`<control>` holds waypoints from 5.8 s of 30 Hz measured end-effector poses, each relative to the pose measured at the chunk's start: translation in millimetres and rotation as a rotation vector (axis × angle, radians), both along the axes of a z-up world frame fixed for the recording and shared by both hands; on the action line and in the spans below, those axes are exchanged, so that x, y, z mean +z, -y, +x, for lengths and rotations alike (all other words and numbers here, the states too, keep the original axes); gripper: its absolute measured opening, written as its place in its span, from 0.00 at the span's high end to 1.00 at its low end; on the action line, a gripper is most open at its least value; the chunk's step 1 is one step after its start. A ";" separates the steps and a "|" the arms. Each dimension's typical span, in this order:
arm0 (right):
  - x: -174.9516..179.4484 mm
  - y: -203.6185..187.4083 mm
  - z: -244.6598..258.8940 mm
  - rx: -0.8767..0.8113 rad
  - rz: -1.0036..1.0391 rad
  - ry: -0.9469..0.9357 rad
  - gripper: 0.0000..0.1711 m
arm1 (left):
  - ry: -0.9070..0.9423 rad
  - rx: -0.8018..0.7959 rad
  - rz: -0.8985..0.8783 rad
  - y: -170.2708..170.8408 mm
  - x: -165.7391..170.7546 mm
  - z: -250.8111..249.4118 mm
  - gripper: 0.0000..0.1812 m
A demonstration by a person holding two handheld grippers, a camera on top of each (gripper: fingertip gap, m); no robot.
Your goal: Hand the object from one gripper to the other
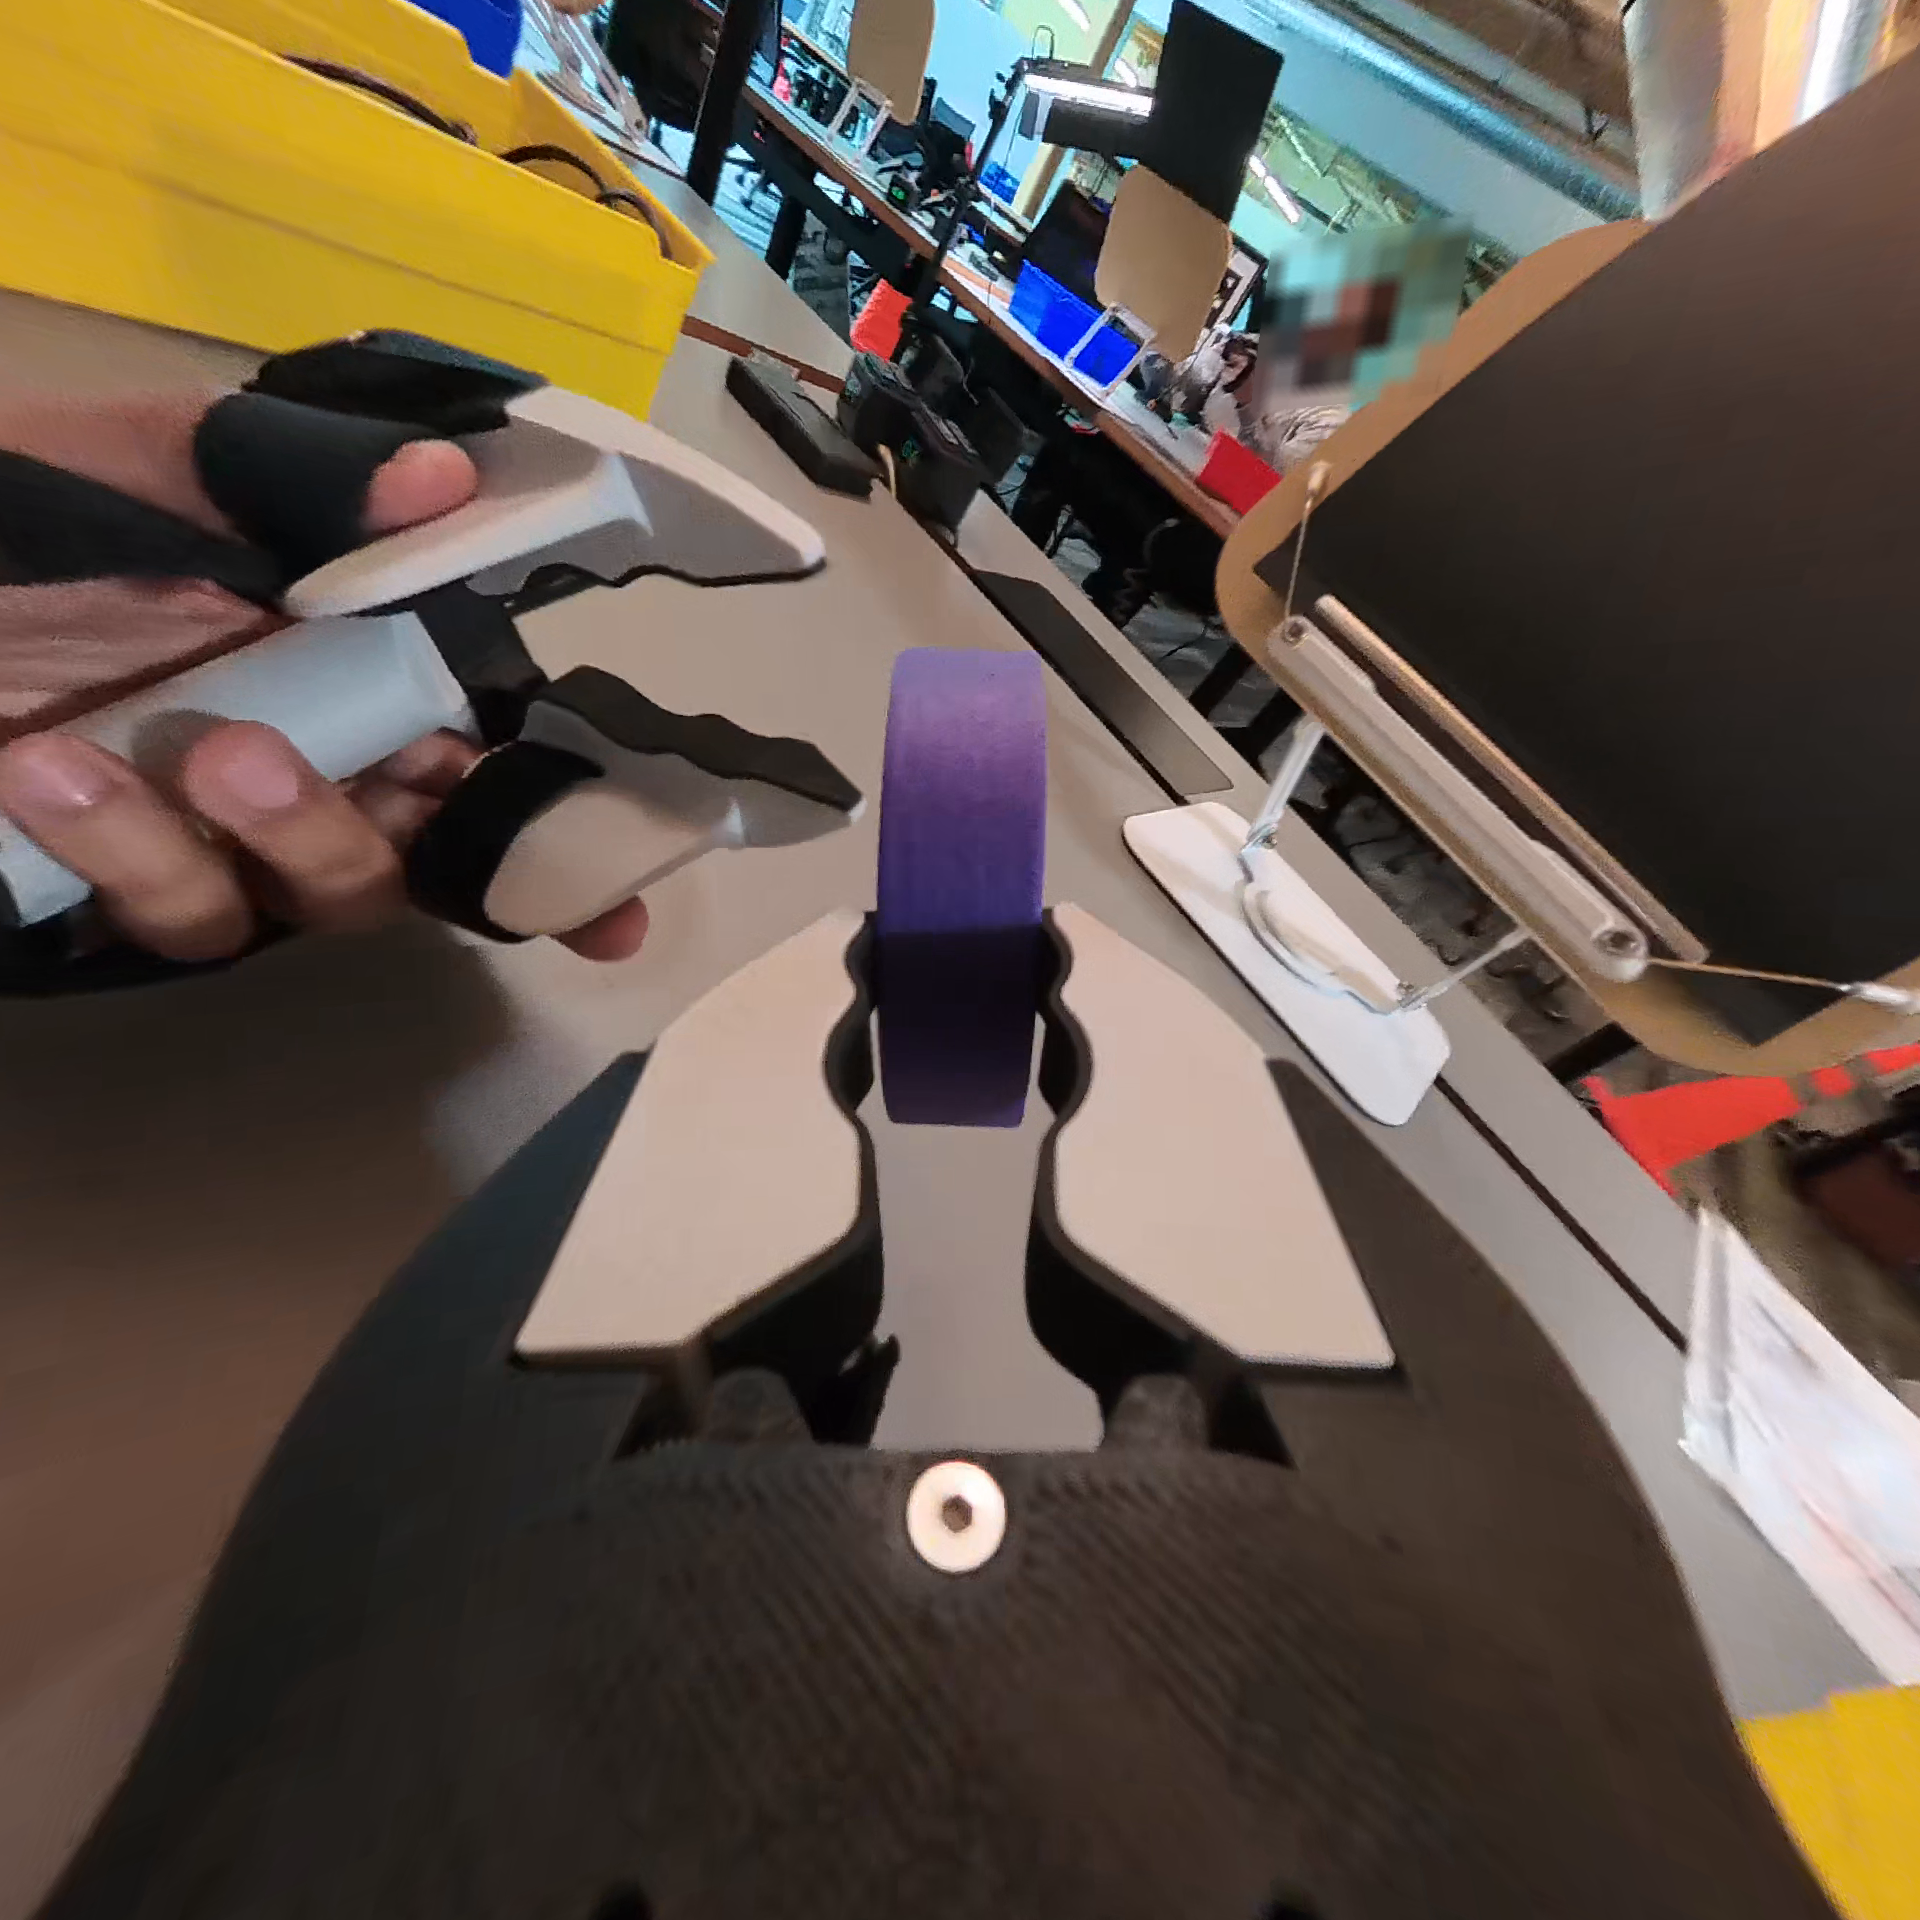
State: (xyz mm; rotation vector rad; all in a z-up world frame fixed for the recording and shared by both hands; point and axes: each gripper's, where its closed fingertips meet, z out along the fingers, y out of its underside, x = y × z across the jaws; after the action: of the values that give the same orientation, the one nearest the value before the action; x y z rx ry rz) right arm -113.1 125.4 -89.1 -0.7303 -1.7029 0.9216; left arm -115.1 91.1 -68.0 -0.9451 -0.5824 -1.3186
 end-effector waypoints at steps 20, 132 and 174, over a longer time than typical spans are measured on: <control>-5.3 27.1 -5.2 0.050 -0.059 -0.062 0.56 | -0.111 0.173 0.010 15.3 13.8 -11.3 0.95; -13.1 47.3 25.5 0.682 -1.048 0.542 0.91 | -1.312 0.179 -0.119 -10.1 -10.4 81.2 0.36; -22.6 -11.3 -3.1 0.250 -0.919 0.413 0.83 | -1.635 0.475 -0.781 -14.4 -65.3 -8.7 0.24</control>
State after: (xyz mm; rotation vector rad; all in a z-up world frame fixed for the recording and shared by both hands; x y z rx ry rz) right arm -116.2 136.6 -111.7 -1.3955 -1.6988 1.8775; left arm -123.9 105.6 -133.2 -1.9476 0.0606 0.3977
